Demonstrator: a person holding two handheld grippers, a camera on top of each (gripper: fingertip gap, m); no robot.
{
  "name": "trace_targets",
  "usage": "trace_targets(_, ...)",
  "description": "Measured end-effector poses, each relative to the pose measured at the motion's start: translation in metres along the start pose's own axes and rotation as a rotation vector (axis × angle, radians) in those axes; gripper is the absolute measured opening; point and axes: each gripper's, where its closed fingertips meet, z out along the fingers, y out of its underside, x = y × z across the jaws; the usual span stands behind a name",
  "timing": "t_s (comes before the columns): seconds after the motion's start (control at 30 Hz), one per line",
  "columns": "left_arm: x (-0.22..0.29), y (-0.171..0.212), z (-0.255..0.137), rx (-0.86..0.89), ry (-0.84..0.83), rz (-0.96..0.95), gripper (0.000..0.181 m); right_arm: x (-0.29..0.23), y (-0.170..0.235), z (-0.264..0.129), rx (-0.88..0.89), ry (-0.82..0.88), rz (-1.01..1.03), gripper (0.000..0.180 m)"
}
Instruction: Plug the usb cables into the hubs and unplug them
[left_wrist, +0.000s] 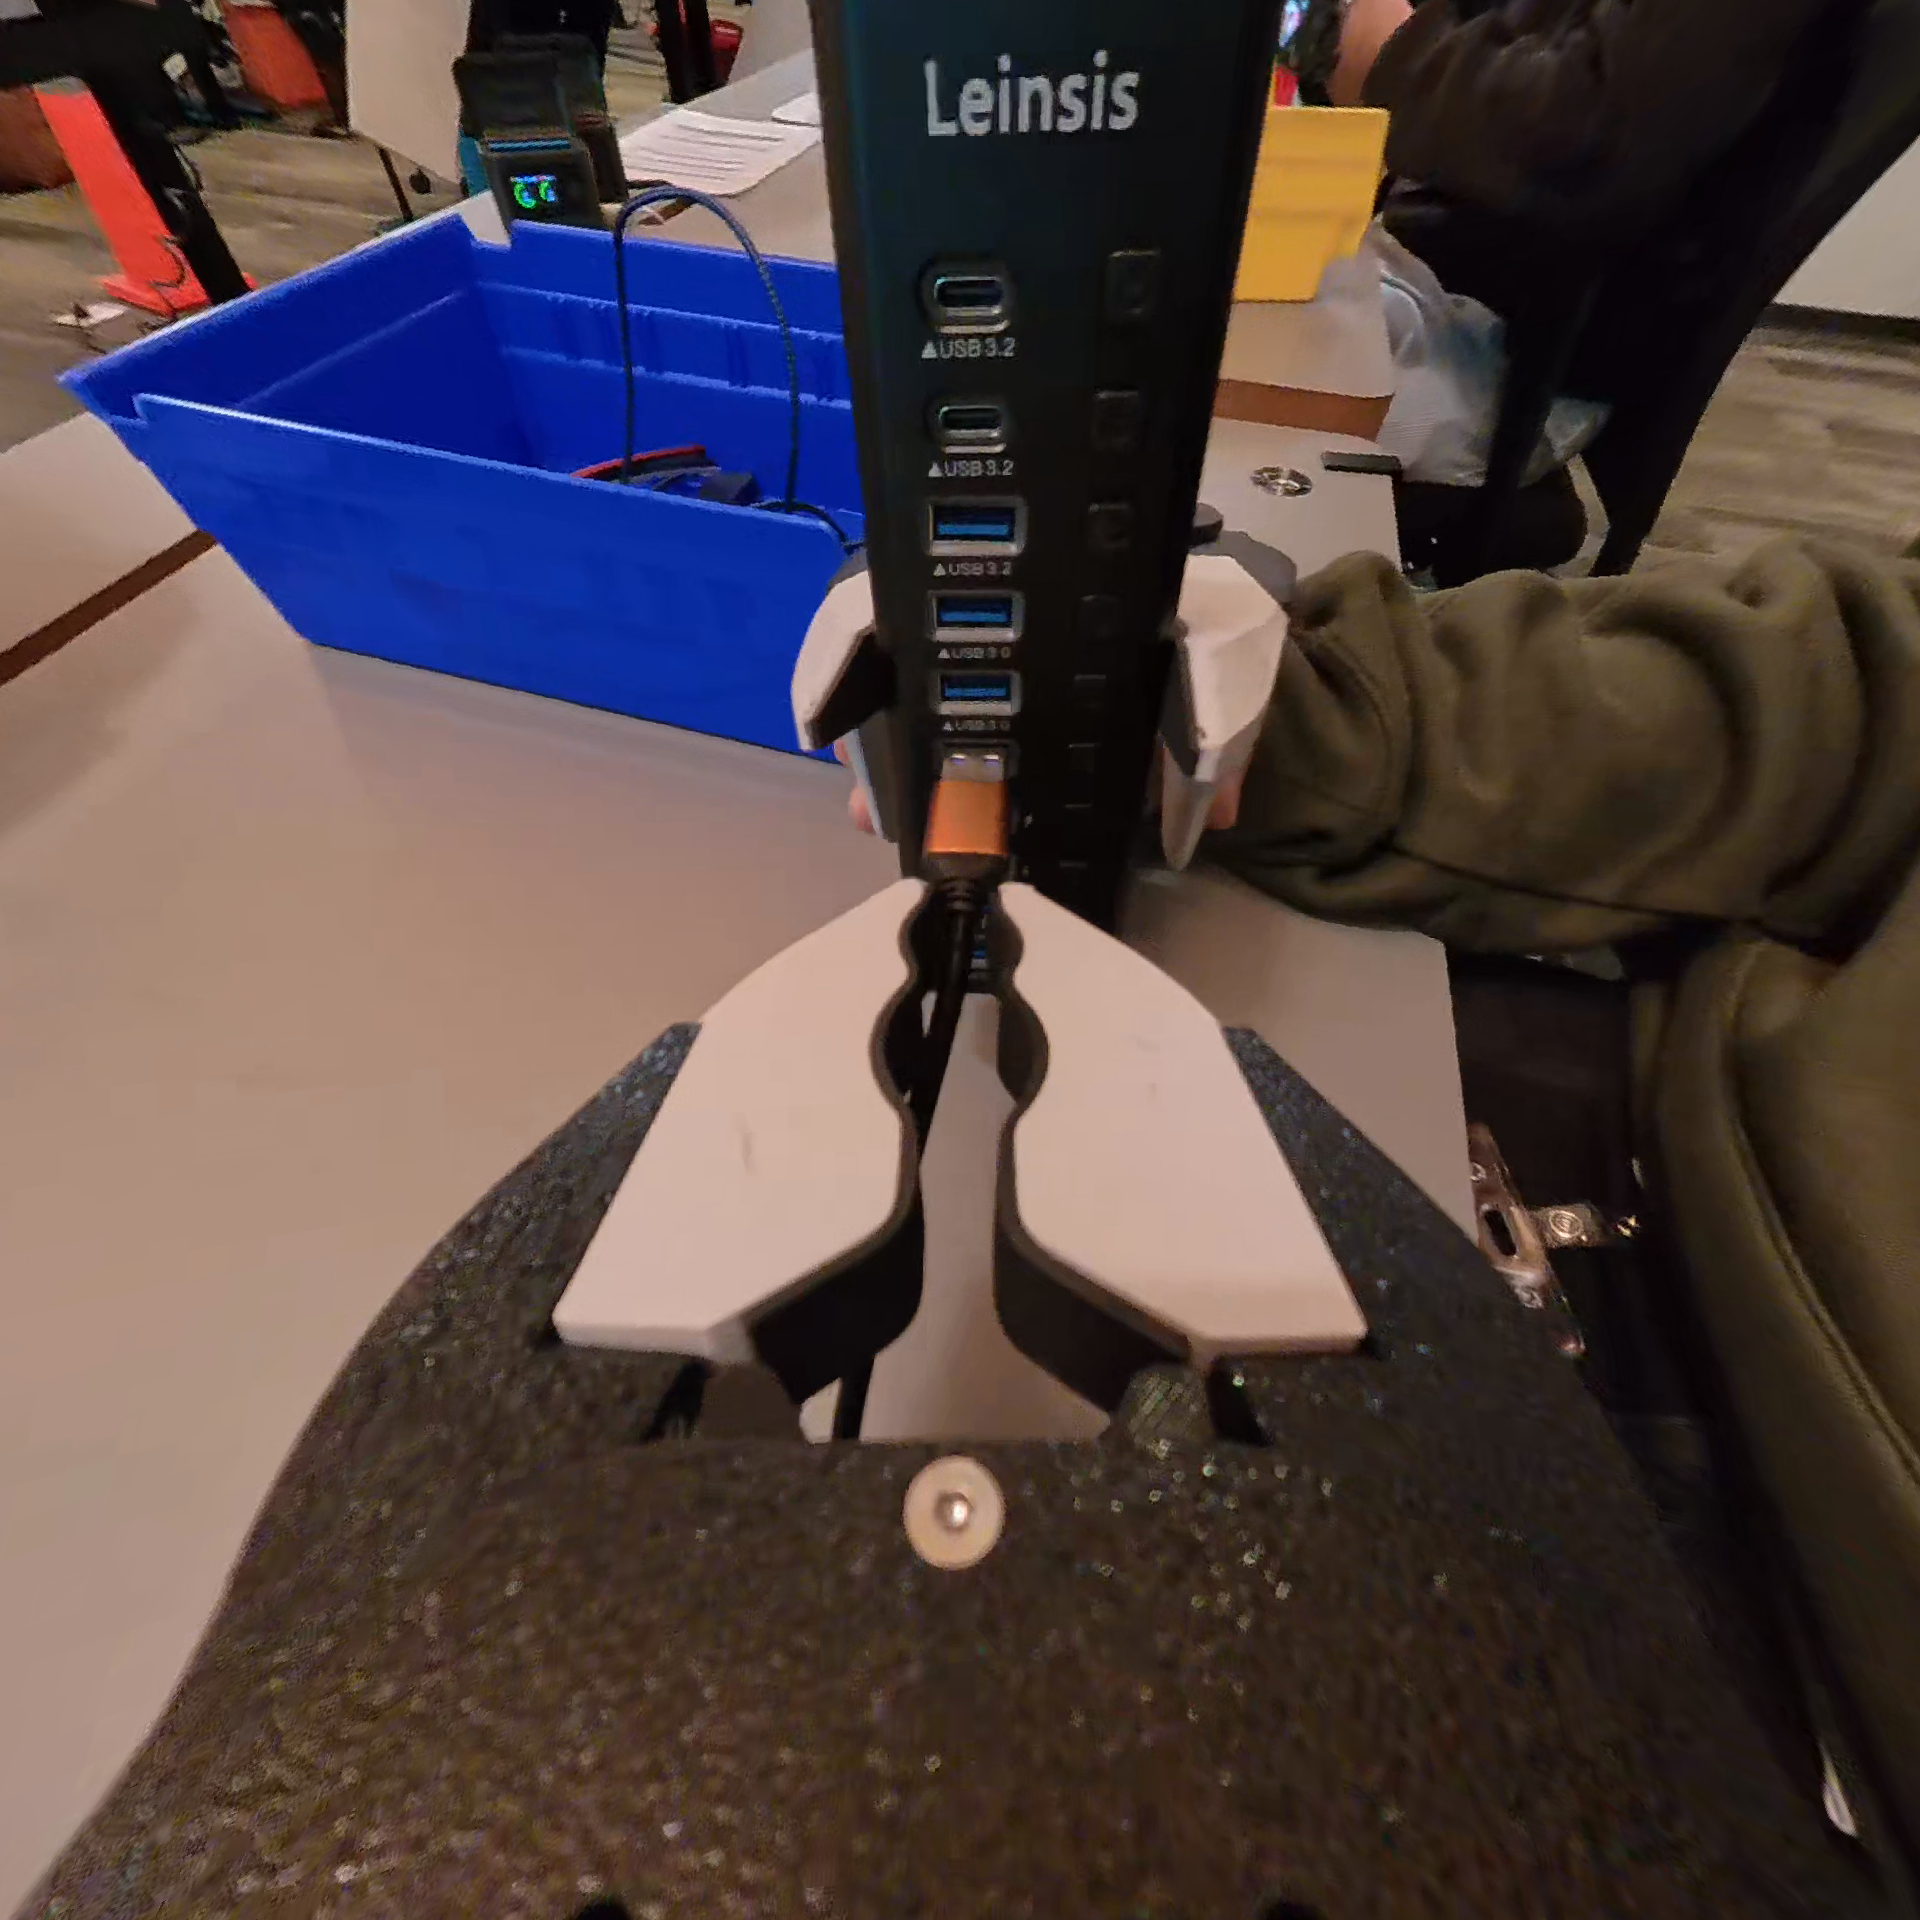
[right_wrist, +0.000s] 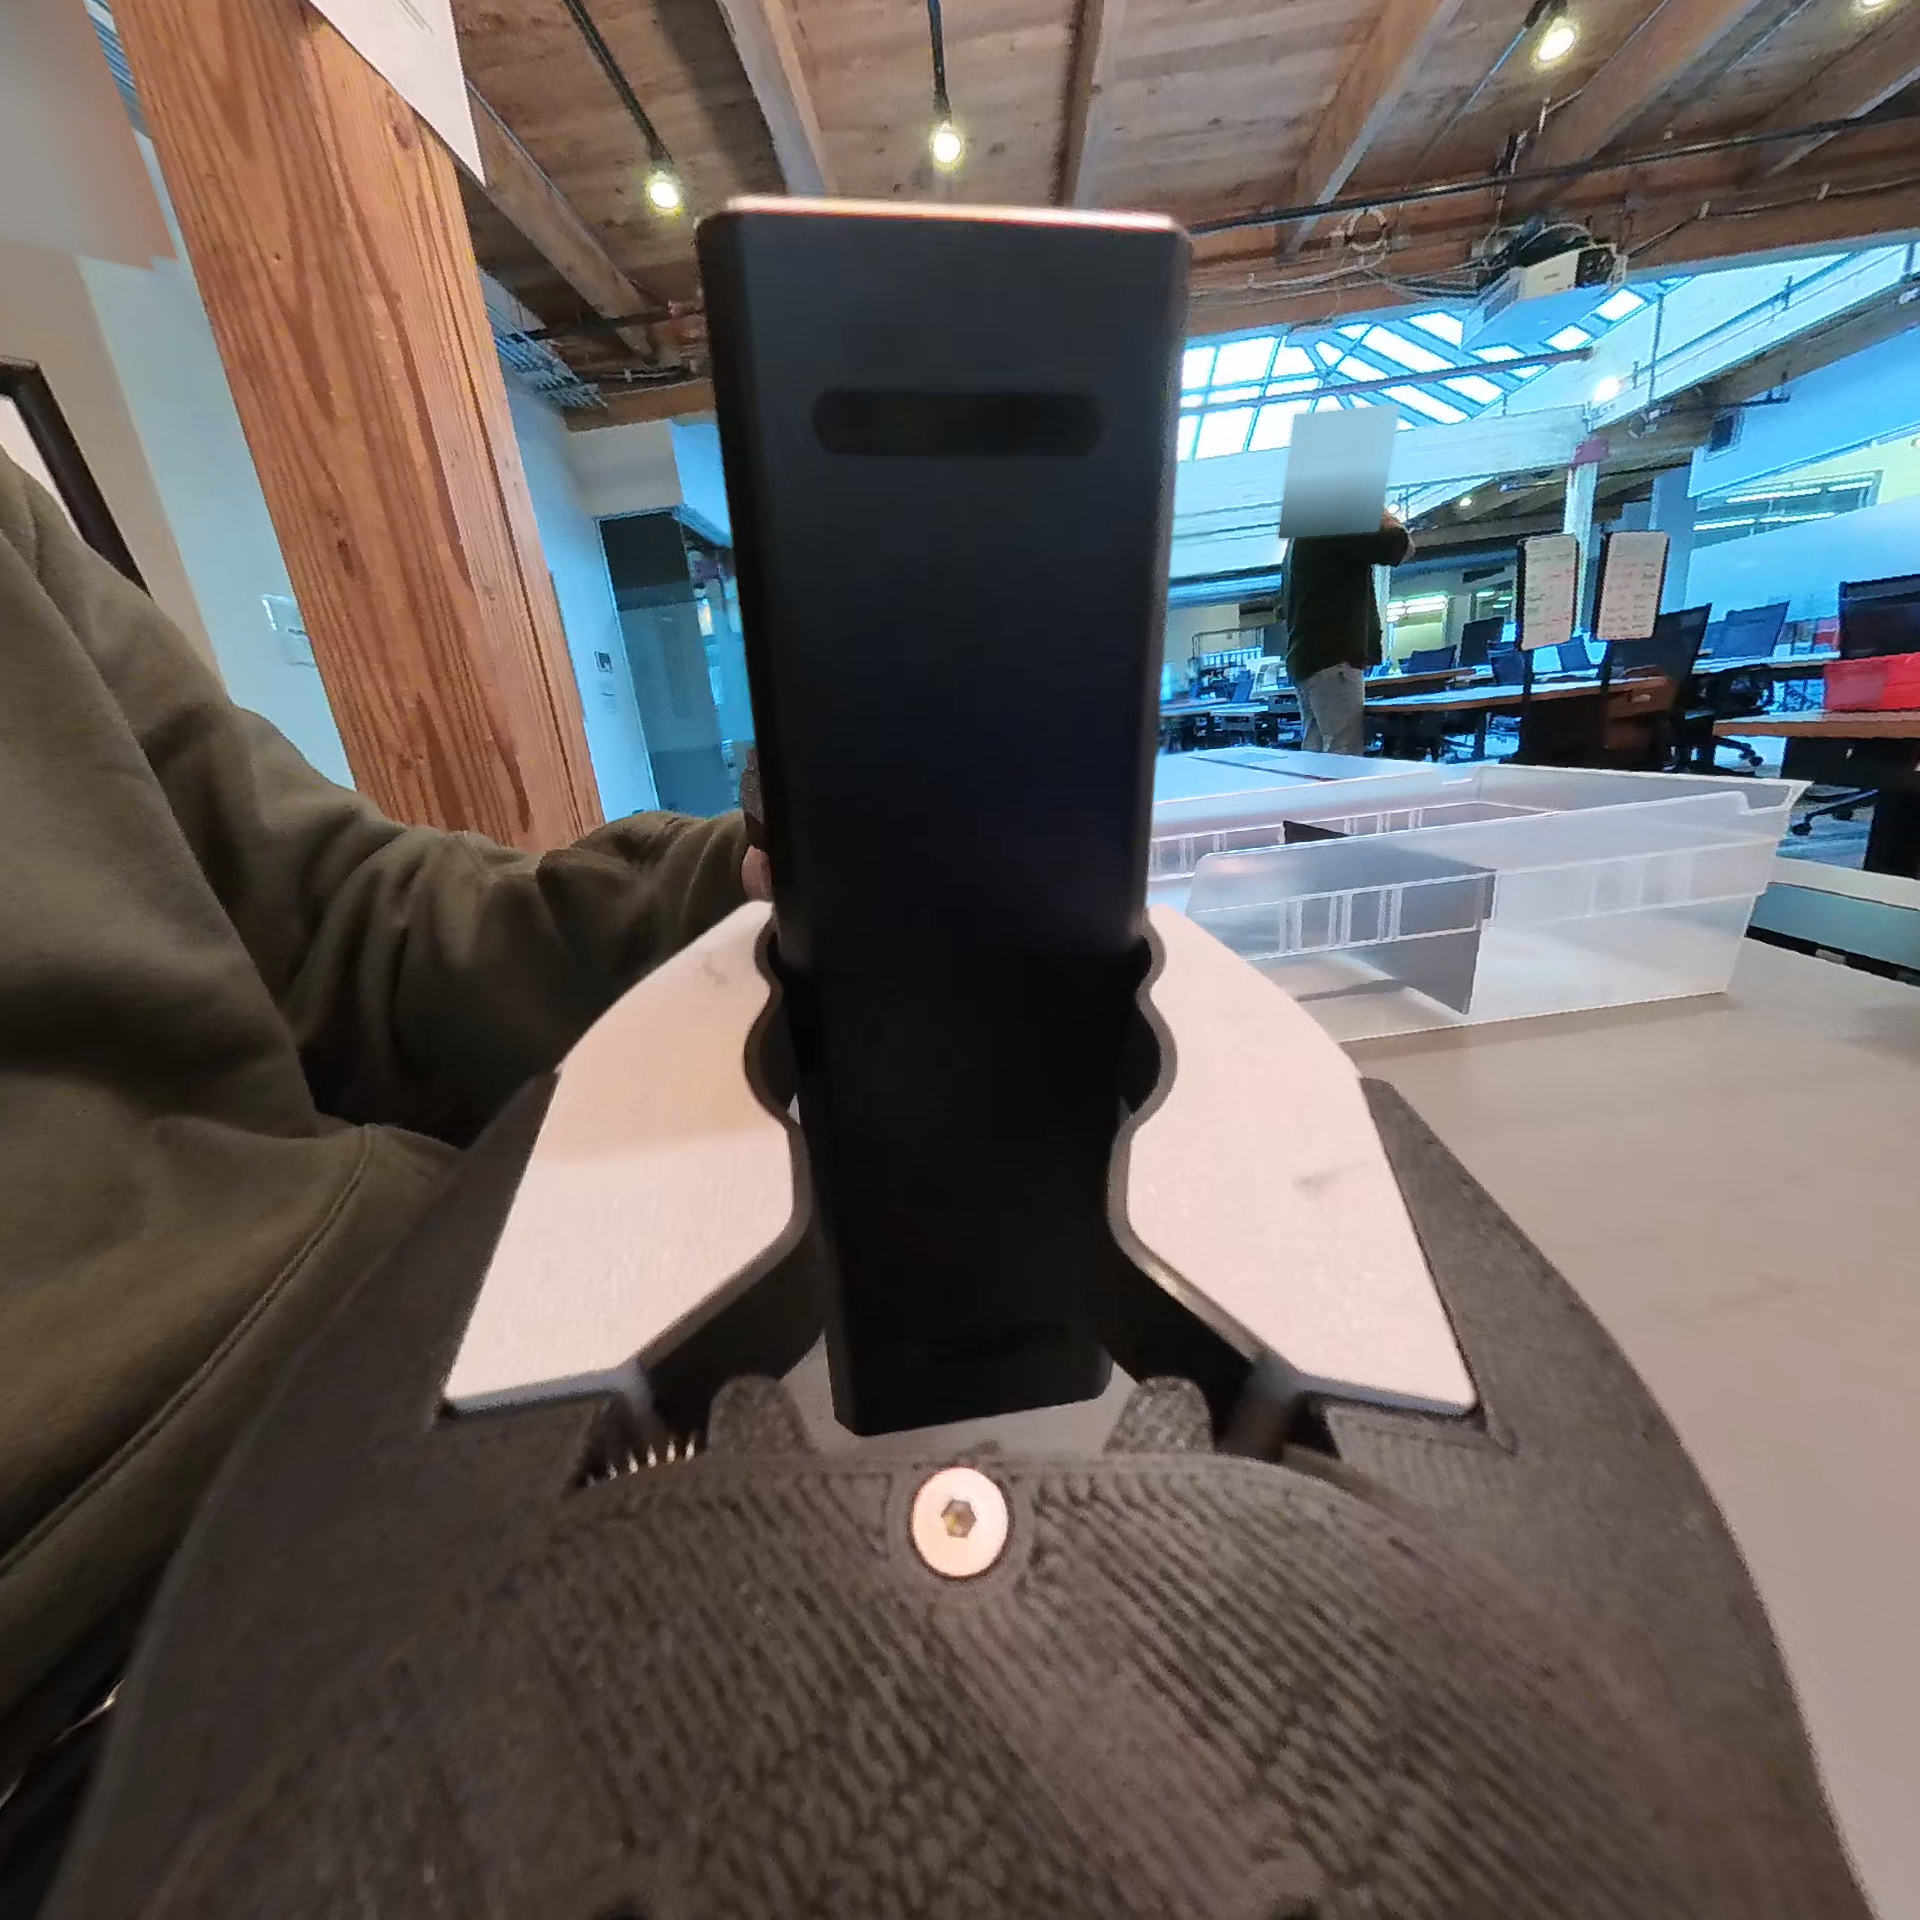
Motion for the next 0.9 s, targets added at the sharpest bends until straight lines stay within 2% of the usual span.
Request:
trace_targets(0.17,0.002,-0.004,-0.003,0.009,-0.018,0.021,0.007,0.000,0.002,0.002,-0.015,0.002,-0.005,0.062)
trace_targets(0.37,-0.001,-0.004,-0.008,-0.122,-0.079,0.159,0.005,-0.001,0.006,0.005,-0.046,-0.002,0.002,0.062)
trace_targets(0.7,-0.004,-0.009,0.002,-0.001,-0.020,0.030,0.006,0.005,-0.001,-0.002,0.013,0.021,0.049,0.063)
trace_targets(0.83,0.000,0.001,0.008,-0.021,0.000,0.014,0.007,0.003,-0.002,-0.002,0.019,0.009,0.042,0.062)
trace_targets(0.9,0.001,-0.003,0.007,0.044,0.001,-0.006,0.007,0.002,-0.003,-0.003,0.028,0.001,0.045,0.062)
